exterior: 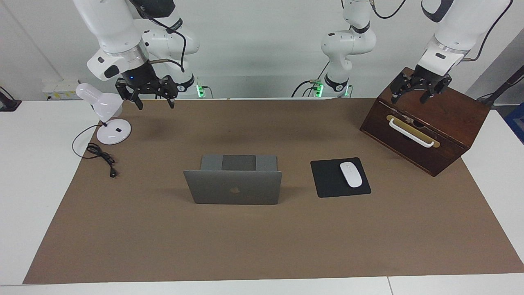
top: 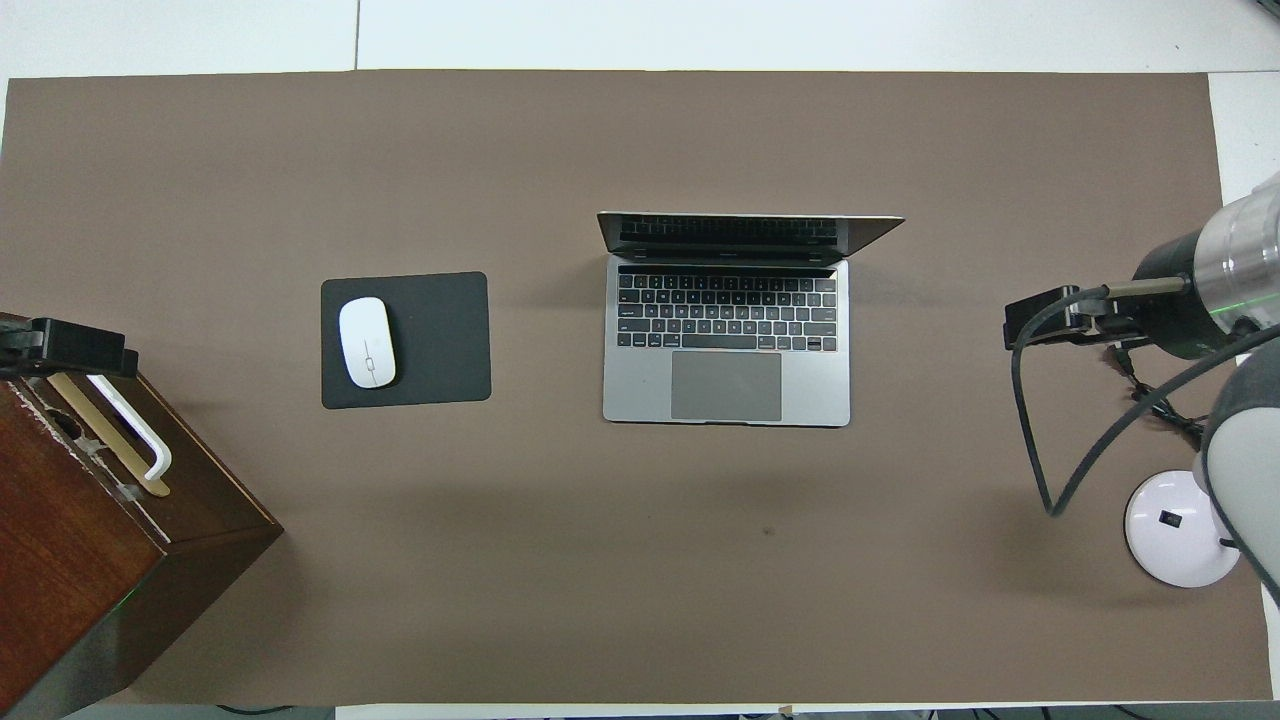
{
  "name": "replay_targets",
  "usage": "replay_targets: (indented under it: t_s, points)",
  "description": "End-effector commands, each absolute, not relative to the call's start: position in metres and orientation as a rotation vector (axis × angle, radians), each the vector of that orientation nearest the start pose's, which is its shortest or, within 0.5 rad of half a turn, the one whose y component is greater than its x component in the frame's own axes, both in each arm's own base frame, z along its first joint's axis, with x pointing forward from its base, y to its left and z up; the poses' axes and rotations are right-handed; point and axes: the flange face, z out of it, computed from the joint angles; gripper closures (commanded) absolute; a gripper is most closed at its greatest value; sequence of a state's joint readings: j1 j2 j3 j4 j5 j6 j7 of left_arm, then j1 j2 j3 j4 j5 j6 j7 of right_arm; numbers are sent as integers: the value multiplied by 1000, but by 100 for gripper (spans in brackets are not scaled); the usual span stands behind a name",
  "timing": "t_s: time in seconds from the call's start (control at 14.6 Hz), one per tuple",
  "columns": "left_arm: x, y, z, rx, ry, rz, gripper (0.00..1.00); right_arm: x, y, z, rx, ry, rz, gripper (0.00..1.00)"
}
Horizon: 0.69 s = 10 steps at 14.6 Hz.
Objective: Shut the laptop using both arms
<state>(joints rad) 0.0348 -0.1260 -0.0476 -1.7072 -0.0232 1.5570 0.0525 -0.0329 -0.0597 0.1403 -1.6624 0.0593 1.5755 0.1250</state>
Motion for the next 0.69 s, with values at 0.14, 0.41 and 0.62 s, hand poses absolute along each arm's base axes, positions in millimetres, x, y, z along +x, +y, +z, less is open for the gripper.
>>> replay_targets:
  t_s: [0.14, 0.41, 0.62]
  points:
    - [515, -11, 631, -3161, 80, 17, 0, 534, 56, 613, -3105, 13, 82, 0]
    - [515, -8, 631, -3162, 72, 19, 0, 535, 56, 613, -3104, 13, 78, 0]
    - [516, -9, 631, -3160, 77, 12, 0, 536, 56, 613, -3097, 13, 62, 0]
